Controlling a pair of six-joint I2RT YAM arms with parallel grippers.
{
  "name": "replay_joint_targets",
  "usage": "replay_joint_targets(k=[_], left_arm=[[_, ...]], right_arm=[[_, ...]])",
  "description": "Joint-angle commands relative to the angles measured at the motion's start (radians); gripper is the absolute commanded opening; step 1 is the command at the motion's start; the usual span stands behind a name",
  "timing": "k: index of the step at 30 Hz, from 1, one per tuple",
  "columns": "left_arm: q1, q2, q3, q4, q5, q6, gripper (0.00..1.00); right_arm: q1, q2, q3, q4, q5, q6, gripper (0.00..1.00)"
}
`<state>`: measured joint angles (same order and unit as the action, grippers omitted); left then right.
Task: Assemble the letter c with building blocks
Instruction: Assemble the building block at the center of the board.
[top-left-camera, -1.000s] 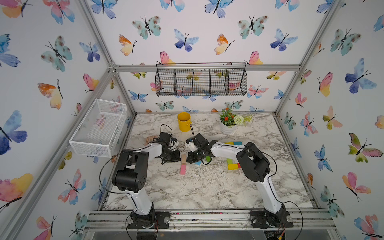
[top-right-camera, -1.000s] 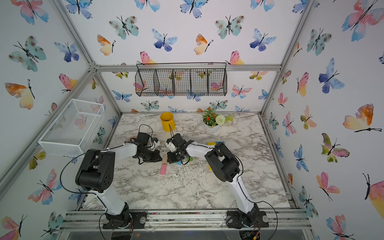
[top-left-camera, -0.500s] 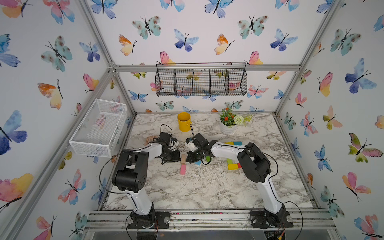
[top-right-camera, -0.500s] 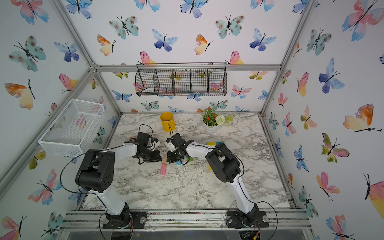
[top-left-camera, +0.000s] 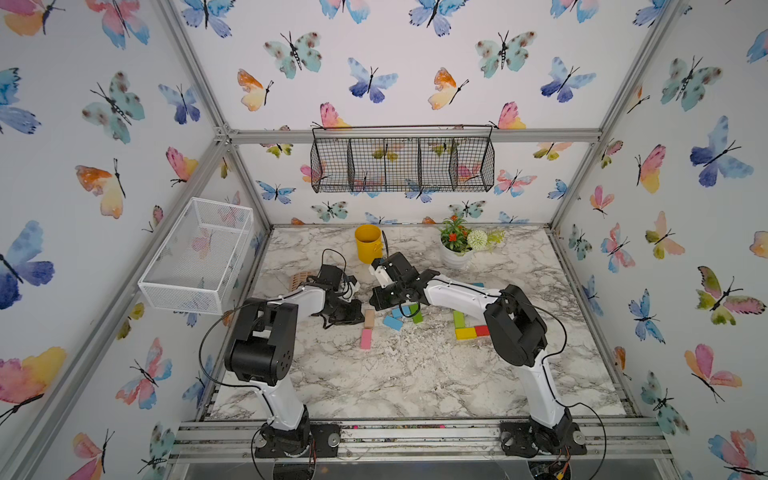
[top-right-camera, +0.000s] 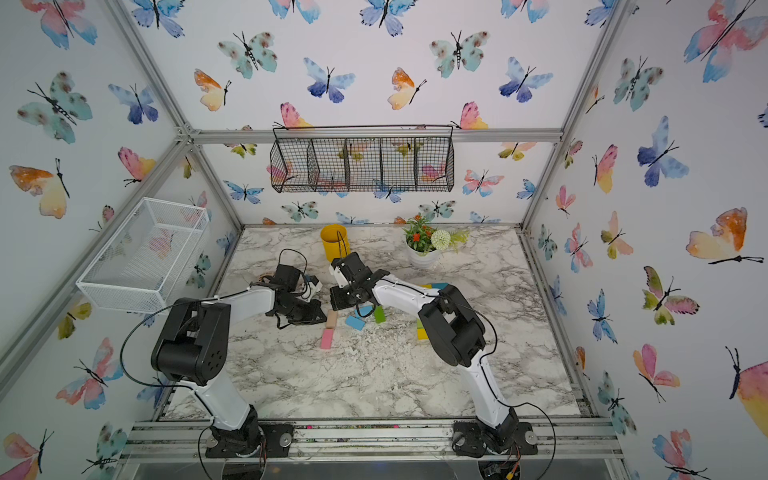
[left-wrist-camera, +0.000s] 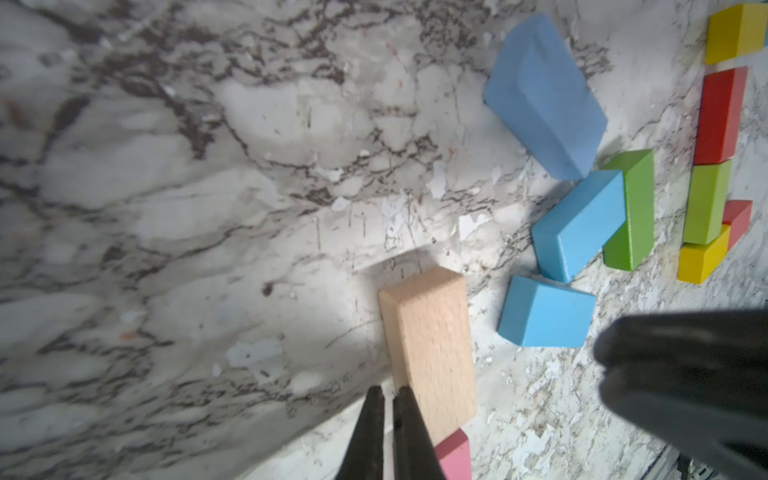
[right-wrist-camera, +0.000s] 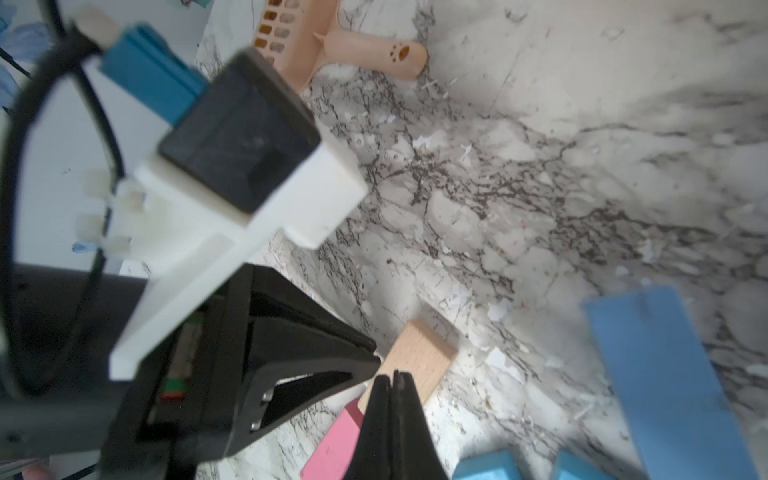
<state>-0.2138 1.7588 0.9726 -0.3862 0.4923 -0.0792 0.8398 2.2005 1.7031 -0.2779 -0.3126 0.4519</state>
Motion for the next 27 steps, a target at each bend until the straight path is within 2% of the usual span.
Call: replay_joint_targets(k=[1, 4, 11, 27], left_arm=[[-0.006, -0.021, 0.012, -0.013, 0.004, 0.006, 0.11], [-0.006, -0.028, 0.009, -0.014, -0.042, 0.001, 0.10], [-0.006, -0.031, 0.009, -0.017, -0.060, -0.007, 0.10], [-0.004, -0.035, 0.015, -0.014, -0.048, -0.009, 0.10]], right_arm=[[-0.013, 0.052, 0.054, -0.051, 0.007, -0.014, 0.04], [-0.013, 0.079, 0.084, -0.064, 0.000, -0.027, 0.03], [-0.021, 0.089, 0.067, -0.094, 0.018, -0.029, 0.03], [-0.008, 0.067, -0.040, -0.084, -0.094, -0.041, 0.04]])
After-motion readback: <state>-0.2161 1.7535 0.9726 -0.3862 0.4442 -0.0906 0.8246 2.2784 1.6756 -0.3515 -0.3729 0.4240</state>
